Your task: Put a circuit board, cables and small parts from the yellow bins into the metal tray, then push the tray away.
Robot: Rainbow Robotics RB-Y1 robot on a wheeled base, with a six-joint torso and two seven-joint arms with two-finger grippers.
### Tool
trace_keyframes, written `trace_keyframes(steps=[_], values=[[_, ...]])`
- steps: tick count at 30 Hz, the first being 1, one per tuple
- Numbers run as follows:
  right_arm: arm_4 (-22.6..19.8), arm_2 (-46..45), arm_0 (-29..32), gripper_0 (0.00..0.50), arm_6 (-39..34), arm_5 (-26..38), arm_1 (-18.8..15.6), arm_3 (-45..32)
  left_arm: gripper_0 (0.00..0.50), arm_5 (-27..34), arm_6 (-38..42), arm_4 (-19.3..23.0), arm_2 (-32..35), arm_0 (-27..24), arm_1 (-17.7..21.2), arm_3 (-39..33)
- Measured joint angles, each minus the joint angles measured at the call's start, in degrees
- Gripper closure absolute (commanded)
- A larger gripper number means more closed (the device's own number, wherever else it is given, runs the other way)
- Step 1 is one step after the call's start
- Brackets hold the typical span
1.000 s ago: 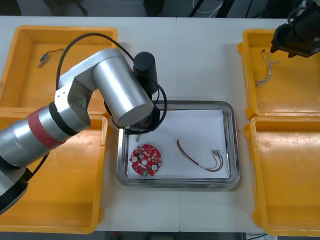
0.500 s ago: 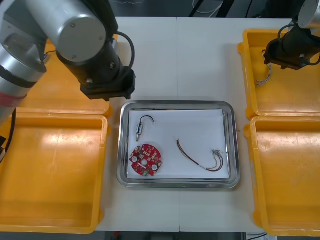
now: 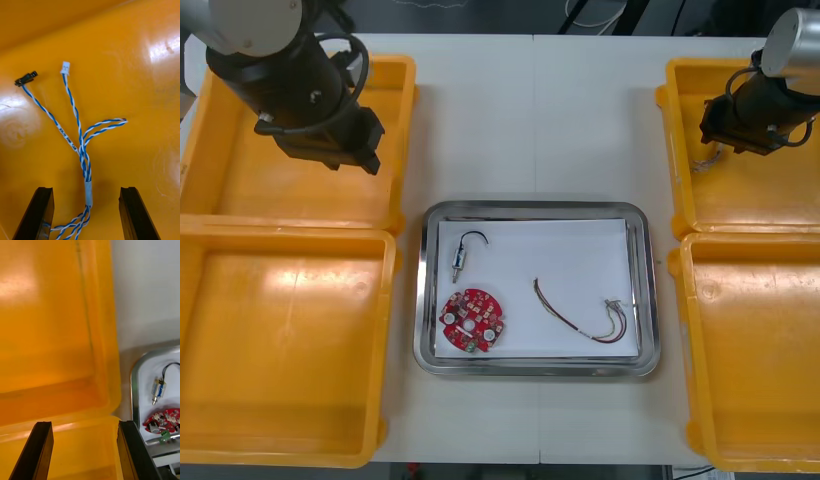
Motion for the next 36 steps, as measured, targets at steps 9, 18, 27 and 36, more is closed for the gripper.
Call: trace_keyframes(steps=[9,18,27,36], values=[[-0.01,0.0,0.0,0.0,0.0,-3.54,0.18,3.02,0.0,-6.68,-9.54,-3.03,0.18,-2.48,0.47,11.12],[-0.51,0.0,0.06,0.0,0.0,-3.94,0.24,3.02,0.0,-15.01,-27.67,-4.24,1.46,-2.65,1.53,20.11],[-2.08,0.0,0.36,0.5,0.0,-4.19,0.24,3.01,0.0,-23.74,-29.46,-6.03,1.79,-2.67,2.35,29.69],[-2.25,0.0,0.47,0.5,0.01,-4.55,0.24,2.97,0.0,-31.66,-48.92,-6.68,3.22,-3.56,2.36,39.68]])
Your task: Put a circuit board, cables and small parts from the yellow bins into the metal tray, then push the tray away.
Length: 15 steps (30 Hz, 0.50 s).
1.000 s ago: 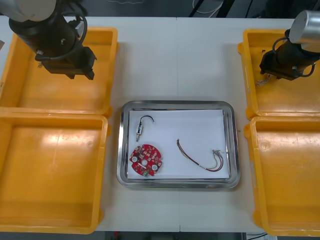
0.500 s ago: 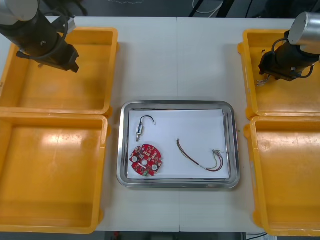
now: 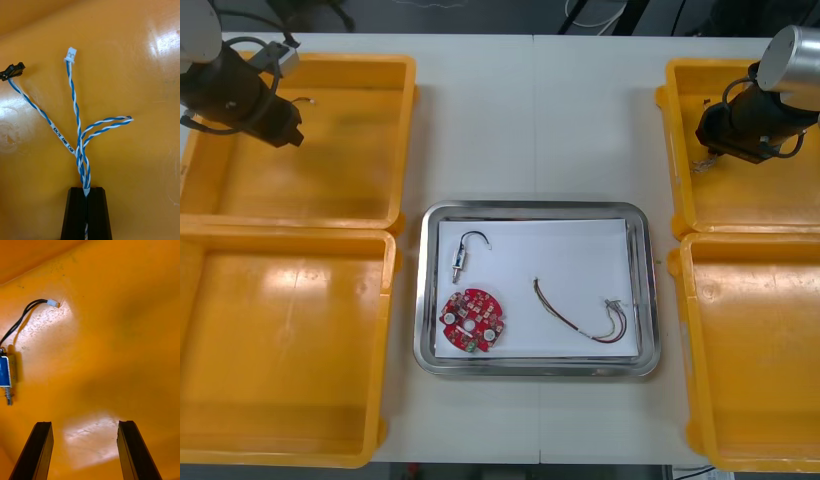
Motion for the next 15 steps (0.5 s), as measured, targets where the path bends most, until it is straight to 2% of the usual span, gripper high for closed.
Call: trace_keyframes(steps=[6,15], values=[[0.14,0.0,0.04,0.5,0.03,1.42,-0.03,-1.12,0.0,-3.15,-0.79,-0.47,0.0,-0.9,0.0,2.22],[0.99,-0.06,0.92,0.5,0.38,16.31,-1.42,-11.81,0.0,-7.79,-0.79,-1.28,0.08,-2.43,-0.03,5.5]])
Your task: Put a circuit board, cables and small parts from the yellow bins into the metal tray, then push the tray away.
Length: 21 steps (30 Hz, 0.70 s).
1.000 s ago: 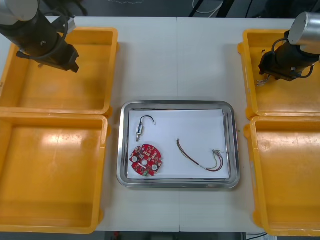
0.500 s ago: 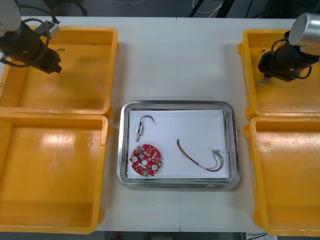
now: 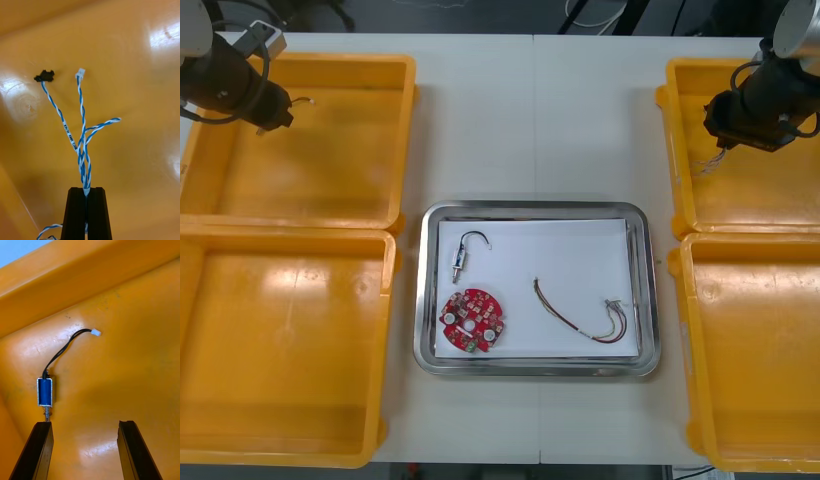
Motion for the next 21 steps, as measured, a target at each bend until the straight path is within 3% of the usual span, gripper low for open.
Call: trace_keyframes(steps=[12,21], values=[[0.24,-4.83,2.55,0.5,0.78,18.5,-3.31,-14.92,0.0,-8.15,-0.93,-0.59,2.86,-1.04,-1.52,8.17],[-1.11,-5.41,9.55,0.5,0.79,30.46,-6.45,-31.28,0.0,-15.96,-9.86,-1.45,3.57,-1.39,-3.6,11.58]])
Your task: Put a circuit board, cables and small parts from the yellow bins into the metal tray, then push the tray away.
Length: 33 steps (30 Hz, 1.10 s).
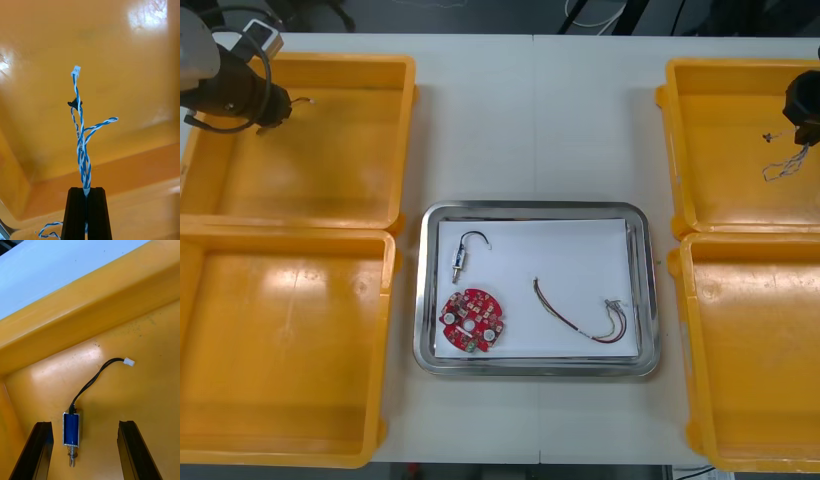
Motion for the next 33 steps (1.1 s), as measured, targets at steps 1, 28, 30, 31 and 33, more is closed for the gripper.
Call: trace_keyframes(steps=[1,28,30,31,33], values=[[-0.17,-0.15,0.77,0.5,0.0,0.87,-0.21,-1.38,0.0,-0.7,-0.28,-0.09,0.06,-0.01,-0.17,0.46],[-30.39,5.83,10.11,0.5,2.43,2.15,-7.22,-34.07,0.0,-10.02,-11.12,9.48,0.85,-0.03,-1.15,9.21],[-33.32,8.44,10.11,0.5,2.46,2.16,-8.19,-35.65,0.0,-10.14,-11.12,10.66,0.85,-0.03,-1.15,9.25],[-34.79,9.71,10.11,0.5,2.54,2.16,-8.59,-36.45,0.0,-10.21,-11.12,11.36,0.85,-0.02,-1.15,9.28],[-37.26,12.19,10.11,0.5,3.12,2.16,-9.23,-38.0,0.0,-10.58,-11.12,12.55,0.85,-0.02,-1.16,9.29]])
